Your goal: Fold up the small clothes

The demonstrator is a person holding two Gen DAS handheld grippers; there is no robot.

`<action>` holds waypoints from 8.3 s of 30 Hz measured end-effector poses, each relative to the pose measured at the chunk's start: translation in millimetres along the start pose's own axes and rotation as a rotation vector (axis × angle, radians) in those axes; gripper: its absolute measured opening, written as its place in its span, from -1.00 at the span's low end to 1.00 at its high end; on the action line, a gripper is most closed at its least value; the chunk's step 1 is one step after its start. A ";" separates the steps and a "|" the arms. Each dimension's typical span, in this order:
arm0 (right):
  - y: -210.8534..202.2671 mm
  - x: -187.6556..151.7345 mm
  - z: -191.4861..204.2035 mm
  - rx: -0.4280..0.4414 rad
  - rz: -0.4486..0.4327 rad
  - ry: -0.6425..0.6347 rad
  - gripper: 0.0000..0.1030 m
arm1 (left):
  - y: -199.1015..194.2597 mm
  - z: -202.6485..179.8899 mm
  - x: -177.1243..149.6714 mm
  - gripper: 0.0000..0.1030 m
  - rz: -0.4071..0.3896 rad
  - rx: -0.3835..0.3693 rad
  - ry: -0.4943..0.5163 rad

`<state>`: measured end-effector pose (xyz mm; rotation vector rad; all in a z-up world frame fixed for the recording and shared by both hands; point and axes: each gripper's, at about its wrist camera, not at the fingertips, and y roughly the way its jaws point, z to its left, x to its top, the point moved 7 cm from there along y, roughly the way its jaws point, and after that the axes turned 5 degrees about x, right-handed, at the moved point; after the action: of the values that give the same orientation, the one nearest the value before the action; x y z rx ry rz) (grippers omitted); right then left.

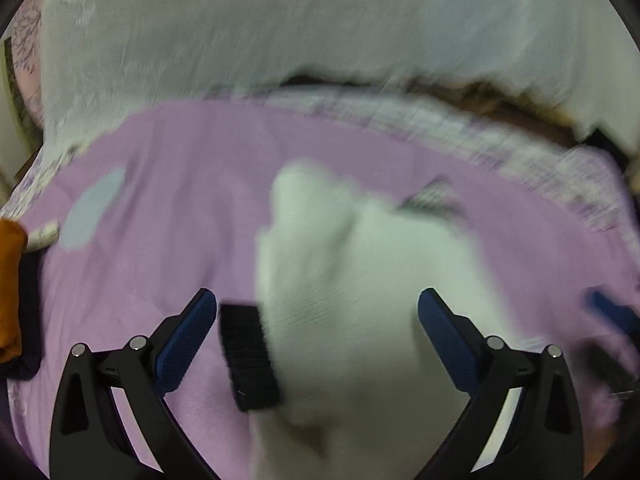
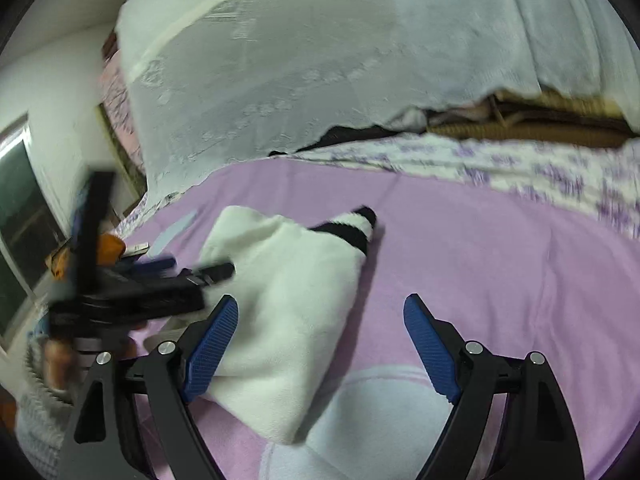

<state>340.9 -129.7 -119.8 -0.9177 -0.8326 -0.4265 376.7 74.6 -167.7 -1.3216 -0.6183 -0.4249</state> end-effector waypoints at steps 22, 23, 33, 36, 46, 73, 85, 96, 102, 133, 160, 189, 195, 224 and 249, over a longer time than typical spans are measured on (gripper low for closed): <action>34.9 -59.3 10.2 -0.101 0.236 -0.109 0.79 | -11.3 68.6 -31.9 0.92 -0.020 -0.108 -0.159; 31.0 -49.2 11.5 -0.090 0.207 -0.103 0.79 | -16.4 70.5 -24.5 0.92 -0.033 -0.119 -0.174; 86.2 45.0 4.8 -0.083 0.118 0.020 0.39 | 24.3 87.2 25.8 0.92 0.010 -0.002 -0.211; 129.4 29.6 -5.1 -0.094 0.196 0.049 0.24 | 62.7 99.7 6.0 0.92 0.074 0.075 -0.219; 108.4 22.4 -6.0 -0.015 0.141 0.066 0.32 | 6.7 112.1 12.6 0.91 -0.063 -0.046 -0.297; 62.9 -32.0 -23.5 0.042 0.130 0.183 0.82 | -34.2 24.0 -24.8 0.91 -0.154 -0.167 -0.068; 66.0 -33.0 -24.1 0.059 0.134 0.200 0.86 | -26.8 15.3 -27.8 0.91 -0.128 -0.182 -0.045; 68.2 -33.0 -25.1 0.070 0.141 0.218 0.87 | -0.4 17.4 -32.8 0.91 0.011 -0.373 -0.152; 69.2 -32.9 -26.3 0.078 0.146 0.228 0.88 | 17.0 22.7 -34.3 0.91 0.095 -0.493 -0.246; 87.7 -0.1 9.6 0.129 0.108 0.091 -0.08 | -0.1 -4.3 -17.2 -0.06 -0.041 -0.533 -0.196; -102.2 -20.3 -77.6 -0.011 -0.057 0.156 -0.11 | -122.6 -169.0 -49.0 -0.10 -0.096 -0.731 0.042; -423.1 -53.1 -333.2 -0.463 -0.390 0.389 -0.11 | -312.4 -566.3 -77.0 -0.10 -0.066 -1.079 0.479; -411.0 -76.1 -386.0 -0.450 -0.374 0.487 -0.11 | -282.6 -606.0 -92.2 -0.10 -0.016 -1.042 0.516; -410.4 -117.4 -359.6 -0.713 -0.263 0.422 0.38 | -268.3 -541.5 -124.9 0.75 -0.289 -0.762 0.585; -455.3 -154.9 -196.2 -0.902 -0.231 0.356 0.90 | -351.4 -423.1 -169.0 0.91 -0.484 -0.789 0.585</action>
<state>38.2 -548.7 -68.9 -1.5139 -0.3921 -1.1860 104.9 -421.3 -61.1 -1.6623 -0.2578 -1.5054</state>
